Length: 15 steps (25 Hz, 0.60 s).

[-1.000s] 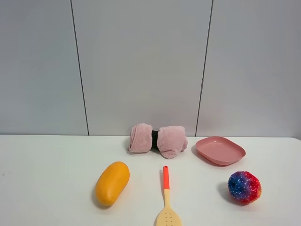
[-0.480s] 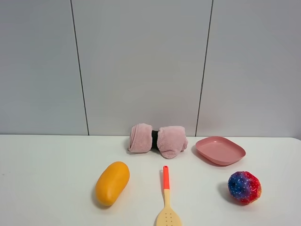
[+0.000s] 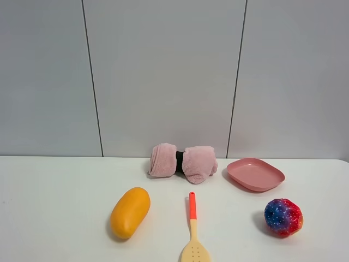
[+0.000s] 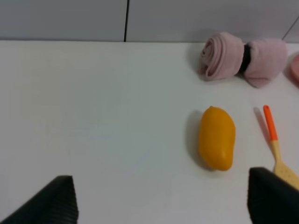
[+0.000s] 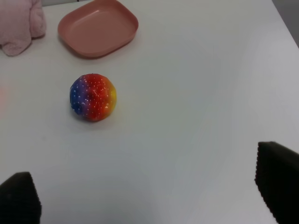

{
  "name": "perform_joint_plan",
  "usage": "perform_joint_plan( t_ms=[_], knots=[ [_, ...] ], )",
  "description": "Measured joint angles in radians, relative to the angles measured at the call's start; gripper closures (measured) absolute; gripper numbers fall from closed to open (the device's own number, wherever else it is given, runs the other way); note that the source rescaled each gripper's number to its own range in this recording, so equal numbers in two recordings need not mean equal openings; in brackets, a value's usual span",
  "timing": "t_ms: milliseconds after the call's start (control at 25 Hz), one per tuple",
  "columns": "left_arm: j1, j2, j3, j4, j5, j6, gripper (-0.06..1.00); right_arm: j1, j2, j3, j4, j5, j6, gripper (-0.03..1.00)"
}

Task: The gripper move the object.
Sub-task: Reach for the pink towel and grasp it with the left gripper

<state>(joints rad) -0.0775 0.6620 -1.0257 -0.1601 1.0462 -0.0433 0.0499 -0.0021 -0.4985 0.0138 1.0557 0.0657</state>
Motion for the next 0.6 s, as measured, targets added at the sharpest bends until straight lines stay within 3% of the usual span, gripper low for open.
perform_joint_plan(
  t_ms=[120, 200, 400, 600],
  knots=[
    [0.000, 0.207, -0.104, -0.014, -0.004, 0.133, 0.26, 0.000, 0.000, 0.000, 0.000, 0.000, 0.000, -0.03],
    [-0.014, 0.345, -0.179, -0.027, -0.008, 0.273, 0.26, 0.000, 0.000, 0.000, 0.000, 0.000, 0.000, -0.03],
    [-0.191, 0.686, -0.369, -0.022, -0.058, 0.491, 0.26, 0.000, 0.000, 0.000, 0.000, 0.000, 0.000, -0.03],
    [-0.353, 0.965, -0.589, 0.024, -0.087, 0.572, 0.21, 0.000, 0.000, 0.000, 0.000, 0.000, 0.000, -0.03]
  ],
)
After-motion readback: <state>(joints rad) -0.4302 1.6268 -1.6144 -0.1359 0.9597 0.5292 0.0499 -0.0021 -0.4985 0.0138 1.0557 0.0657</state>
